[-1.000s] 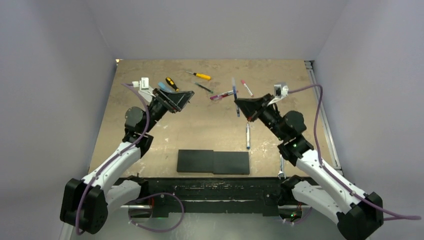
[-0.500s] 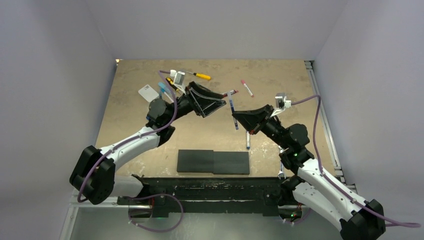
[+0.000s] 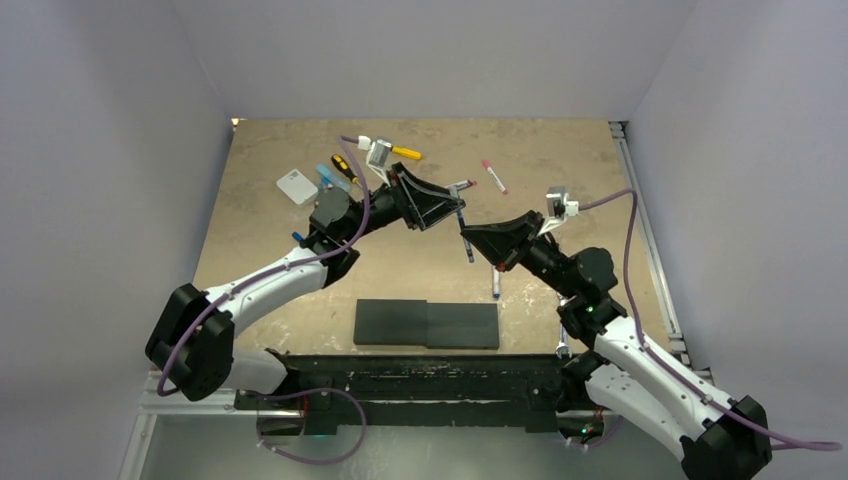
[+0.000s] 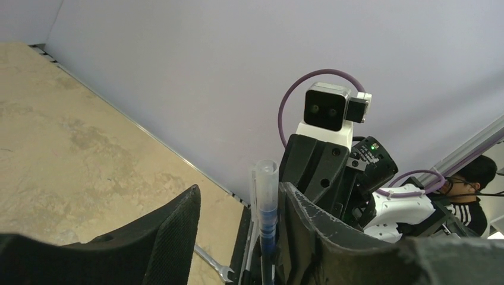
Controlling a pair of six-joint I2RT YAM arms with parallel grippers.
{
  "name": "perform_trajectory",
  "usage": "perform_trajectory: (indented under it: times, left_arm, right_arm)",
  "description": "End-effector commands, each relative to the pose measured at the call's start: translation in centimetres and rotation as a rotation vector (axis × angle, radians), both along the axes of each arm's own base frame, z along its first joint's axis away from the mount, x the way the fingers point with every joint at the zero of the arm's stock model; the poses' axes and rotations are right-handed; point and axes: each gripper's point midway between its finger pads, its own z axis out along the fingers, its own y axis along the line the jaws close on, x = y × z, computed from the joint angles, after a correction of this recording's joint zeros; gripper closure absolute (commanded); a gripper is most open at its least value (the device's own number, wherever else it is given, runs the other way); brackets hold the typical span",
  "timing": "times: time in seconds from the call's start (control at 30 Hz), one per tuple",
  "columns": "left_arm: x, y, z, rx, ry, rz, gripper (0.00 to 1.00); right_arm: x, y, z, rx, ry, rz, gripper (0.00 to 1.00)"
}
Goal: Open the pen caps
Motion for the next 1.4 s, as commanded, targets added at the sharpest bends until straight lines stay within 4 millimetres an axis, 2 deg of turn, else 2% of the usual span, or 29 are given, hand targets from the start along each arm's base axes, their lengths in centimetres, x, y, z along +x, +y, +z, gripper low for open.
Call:
perform_trajectory:
  times: [0.0, 0.07, 0.23, 0.3, 0.37, 0.47, 0.5, 0.83, 0.93, 1.0, 1.07, 1.13, 1.3, 1.37]
  left_arm:
    - [0.4, -0.2, 2.0, -0.016, -0.063, 0.025, 0.55]
    - [0.4, -0.3, 2.1, -0.018, -0.064, 0.026, 0.6]
    - [0.3, -0.4, 2.5, -0.021, -0.067, 0.021, 0.62]
    - [0.1, -0.4, 2.6, -0.023, -0.072, 0.017, 0.66]
    - [-0.1, -0.5, 2.7, -0.023, -0.075, 0.011, 0.77]
    - [-0.4, -0.8, 2.4, -0.015, -0.072, 0.001, 0.98]
    - [-0.5, -0.9, 2.3, -0.013, -0.071, -0.003, 1.0]
    - [-1.6, -1.1, 2.3, -0.014, -0.057, -0.048, 1.0]
    - [-1.9, -1.0, 2.4, 0.002, -0.054, -0.053, 1.0]
    - [-2.1, -0.9, 2.6, 0.011, -0.056, -0.056, 1.0]
    - [-2.2, -0.7, 3.1, 0.03, -0.067, -0.055, 1.0]
    - [-2.2, -0.4, 3.3, 0.06, -0.077, -0.051, 1.0]
    - [-2.8, 0.8, 4.4, 0.053, -0.102, -0.094, 1.0]
    - [-3.4, 0.8, 4.9, 0.041, -0.114, -0.12, 1.0]
  right_arm:
    - [-0.5, 0.2, 1.0, 0.017, -0.036, 0.022, 1.0]
    - [-0.4, 0.2, 0.9, 0.012, -0.034, 0.02, 1.0]
    - [-0.3, 0.3, 0.7, -0.006, -0.037, 0.017, 1.0]
    - [-0.3, 0.2, 0.7, -0.008, -0.036, 0.012, 1.0]
    - [-0.4, 0.2, 0.4, -0.01, -0.031, 0.012, 1.0]
    - [-0.5, 0.1, 0.4, -0.009, -0.029, 0.011, 1.0]
    - [-0.5, 0.1, 0.4, -0.009, -0.028, 0.01, 1.0]
    - [-0.5, 0.0, 1.0, -0.017, -0.02, 0.008, 1.0]
    - [-0.4, 0.7, 1.3, -0.074, -0.008, 0.043, 0.54]
    - [-0.4, 1.2, 1.6, -0.134, -0.006, 0.068, 0.36]
    - [-0.8, 1.6, 2.3, -0.186, 0.006, 0.103, 0.28]
    - [-1.0, 1.5, 2.7, -0.233, 0.007, 0.113, 0.25]
    - [-1.6, 1.2, 4.4, -0.269, -0.033, 0.124, 0.23]
    - [-1.7, 1.6, 4.4, -0.272, -0.025, 0.146, 0.23]
